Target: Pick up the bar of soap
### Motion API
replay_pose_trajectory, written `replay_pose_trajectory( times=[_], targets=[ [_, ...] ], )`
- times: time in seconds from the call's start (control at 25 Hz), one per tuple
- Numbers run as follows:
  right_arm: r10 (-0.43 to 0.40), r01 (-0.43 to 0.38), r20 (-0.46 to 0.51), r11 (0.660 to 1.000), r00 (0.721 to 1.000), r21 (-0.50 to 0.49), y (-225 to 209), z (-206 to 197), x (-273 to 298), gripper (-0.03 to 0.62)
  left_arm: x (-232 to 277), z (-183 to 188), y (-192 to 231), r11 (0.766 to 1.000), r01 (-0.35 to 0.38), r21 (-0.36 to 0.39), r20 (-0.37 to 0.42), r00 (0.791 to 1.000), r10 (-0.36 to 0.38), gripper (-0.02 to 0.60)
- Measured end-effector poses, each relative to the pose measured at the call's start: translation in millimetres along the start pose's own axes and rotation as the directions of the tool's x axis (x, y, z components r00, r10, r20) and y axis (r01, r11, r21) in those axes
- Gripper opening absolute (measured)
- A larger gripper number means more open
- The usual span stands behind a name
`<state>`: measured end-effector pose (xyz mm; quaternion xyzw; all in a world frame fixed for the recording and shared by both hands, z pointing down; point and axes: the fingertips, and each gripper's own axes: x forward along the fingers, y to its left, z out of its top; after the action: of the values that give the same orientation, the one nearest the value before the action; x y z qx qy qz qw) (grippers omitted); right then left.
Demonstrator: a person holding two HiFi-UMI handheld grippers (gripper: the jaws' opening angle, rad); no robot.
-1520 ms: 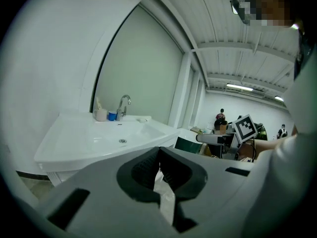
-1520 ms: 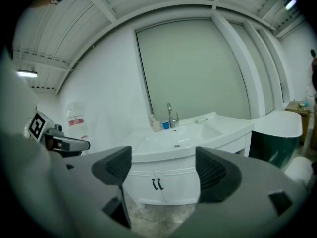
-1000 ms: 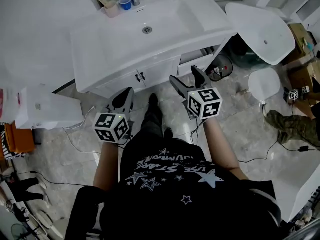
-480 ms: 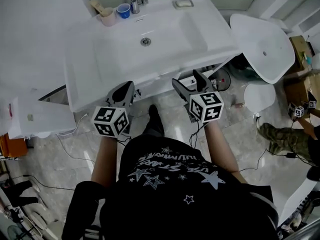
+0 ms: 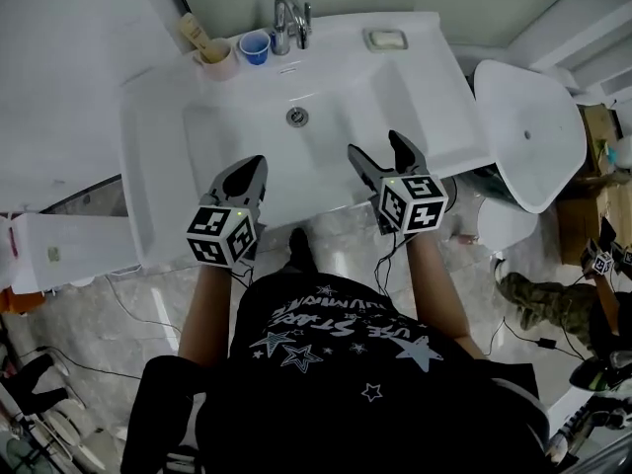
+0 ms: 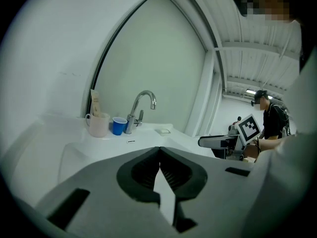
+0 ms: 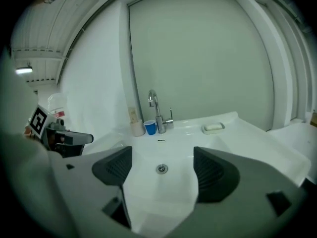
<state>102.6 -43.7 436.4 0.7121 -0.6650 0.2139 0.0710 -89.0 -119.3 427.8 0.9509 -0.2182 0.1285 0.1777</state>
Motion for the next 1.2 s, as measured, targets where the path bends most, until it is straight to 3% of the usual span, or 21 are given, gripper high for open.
replay_pose_trajectory(
  times=[0.28,0.52,0.84,1.04,1.2],
  targets=[
    [-0.036,0.032,-0.044,0.997,0.998,-0.076,-35,33,60,0.367,38,21,44,0.999,-0.016,-0.033,0.01,1.0,0.016,0.009],
    [-0.057,0.031,-0.102,0.97,0.993,-0.242,-94,61,88,0.347,62,28,54,0.997,-0.055,-0.045,0.011,0.998,0.055,0.009],
    [-0.015,-0.082,-0.208,0.888,0.978,-0.452,-193,95,140,0.289,100,40,45,0.98,-0.193,-0.052,0.019,0.981,0.194,0.01],
    [0.054,-0.243,-0.337,0.801,0.94,-0.548,-227,95,178,0.254,123,49,33,0.957,-0.278,-0.077,0.024,0.959,0.281,0.009],
    [0.069,-0.312,-0.398,0.746,0.915,-0.589,-244,96,204,0.241,140,57,25,0.946,-0.308,-0.099,0.035,0.949,0.313,0.009]
  ],
)
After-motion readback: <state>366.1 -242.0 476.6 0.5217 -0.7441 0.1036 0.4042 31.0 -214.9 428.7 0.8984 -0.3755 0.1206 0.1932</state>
